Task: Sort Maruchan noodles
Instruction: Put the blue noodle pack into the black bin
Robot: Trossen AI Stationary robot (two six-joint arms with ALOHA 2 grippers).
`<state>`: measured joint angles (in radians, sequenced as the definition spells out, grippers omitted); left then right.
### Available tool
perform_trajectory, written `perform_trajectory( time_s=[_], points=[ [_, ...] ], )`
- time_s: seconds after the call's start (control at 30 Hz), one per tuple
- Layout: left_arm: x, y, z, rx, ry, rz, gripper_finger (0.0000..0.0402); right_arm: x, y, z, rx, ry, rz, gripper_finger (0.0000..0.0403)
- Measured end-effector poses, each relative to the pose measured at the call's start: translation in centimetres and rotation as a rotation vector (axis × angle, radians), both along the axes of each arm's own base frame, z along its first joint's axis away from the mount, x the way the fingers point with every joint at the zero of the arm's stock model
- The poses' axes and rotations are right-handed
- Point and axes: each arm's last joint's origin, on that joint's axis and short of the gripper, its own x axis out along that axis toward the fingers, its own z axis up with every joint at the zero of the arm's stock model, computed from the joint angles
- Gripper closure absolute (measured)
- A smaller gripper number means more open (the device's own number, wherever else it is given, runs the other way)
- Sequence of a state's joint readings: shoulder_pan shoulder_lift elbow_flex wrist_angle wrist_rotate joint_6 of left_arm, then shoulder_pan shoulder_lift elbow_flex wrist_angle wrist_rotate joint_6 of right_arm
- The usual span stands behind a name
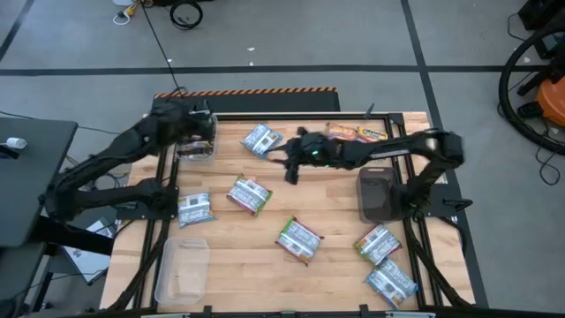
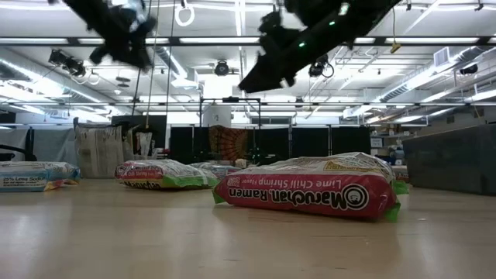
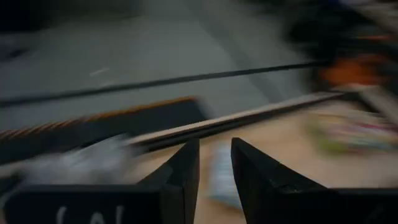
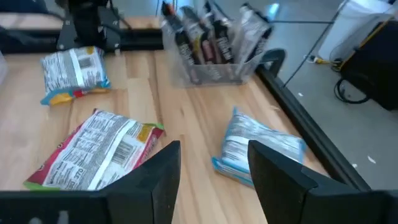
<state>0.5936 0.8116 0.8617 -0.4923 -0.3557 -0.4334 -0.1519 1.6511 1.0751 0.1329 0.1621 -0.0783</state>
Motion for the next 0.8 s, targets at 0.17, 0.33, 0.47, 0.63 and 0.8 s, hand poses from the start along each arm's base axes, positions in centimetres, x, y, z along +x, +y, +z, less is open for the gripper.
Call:
perform_trajectory(
  time_s=[0.17, 0.33, 0.47, 0.63, 0.8],
  points=[
    [-0.6, -3.5, 4.0, 0.046, -0.189, -0.251, 0.0307, 4.7, 0.8, -2.4, -0.056, 0.062, -0.042, 0.0206],
    [-1.5, -5.9, 5.2, 0.062, -0.263, -0.391, 0.0307, 8.2, 0.0, -5.0, -0.155, 0.119, -0.128, 0.0206],
    [-1.7, -6.8, 5.2, 0.053, -0.264, -0.46, 0.0307, 10.4, -1.4, -7.7, -0.185, 0.164, -0.146, 0.0209],
    [-1.6, -7.5, 5.0, 0.038, -0.248, -0.517, 0.0308, 13.2, -3.5, -10.4, -0.239, 0.214, -0.263, 0.0211],
    [-1.6, -7.9, 4.6, 0.009, -0.208, -0.567, 0.0308, 14.8, -4.9, -11.9, -0.294, 0.36, -0.31, 0.0212]
  ],
)
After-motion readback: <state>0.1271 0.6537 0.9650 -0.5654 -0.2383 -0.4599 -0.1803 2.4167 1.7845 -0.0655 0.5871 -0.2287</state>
